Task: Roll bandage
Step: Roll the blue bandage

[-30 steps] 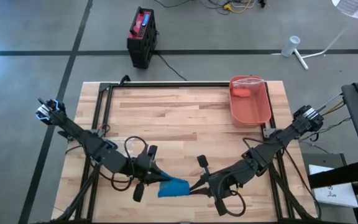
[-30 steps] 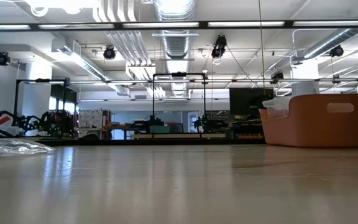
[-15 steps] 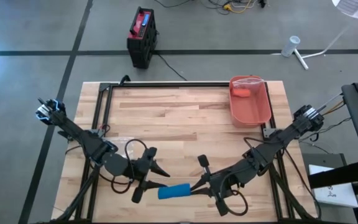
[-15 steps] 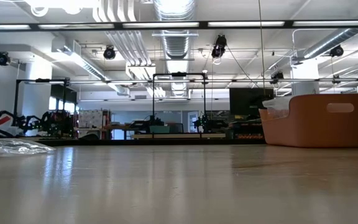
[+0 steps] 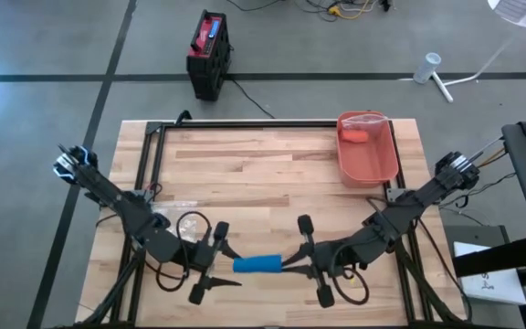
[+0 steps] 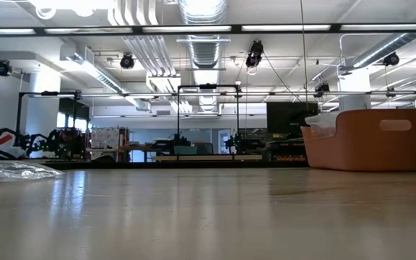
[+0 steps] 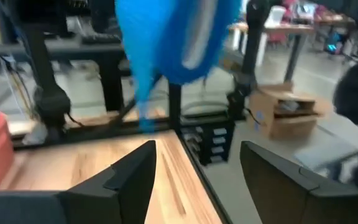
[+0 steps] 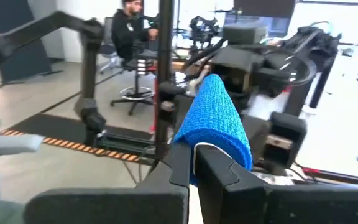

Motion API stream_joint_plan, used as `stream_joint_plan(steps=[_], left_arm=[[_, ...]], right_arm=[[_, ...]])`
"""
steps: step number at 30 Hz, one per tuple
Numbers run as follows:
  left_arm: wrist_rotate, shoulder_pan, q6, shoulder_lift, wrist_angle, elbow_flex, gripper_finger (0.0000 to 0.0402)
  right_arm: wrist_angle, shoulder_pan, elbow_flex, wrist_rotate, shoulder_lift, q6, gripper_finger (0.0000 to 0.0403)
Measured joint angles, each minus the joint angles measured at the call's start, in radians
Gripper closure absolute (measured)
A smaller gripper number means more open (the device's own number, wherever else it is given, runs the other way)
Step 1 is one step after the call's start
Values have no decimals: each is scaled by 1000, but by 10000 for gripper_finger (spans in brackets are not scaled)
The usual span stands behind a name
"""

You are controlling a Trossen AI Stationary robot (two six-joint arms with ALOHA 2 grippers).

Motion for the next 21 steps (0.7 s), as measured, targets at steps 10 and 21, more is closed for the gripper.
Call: stream_joint_plan(steps=[10,21], left_arm=[[-134,5,178,41,402,-132,193],[-134,5,270,44,477,-126,182]], right_arm=[[0,-5,0,13,-5,0,400],[-8,-39,0,14,-5,15,400]])
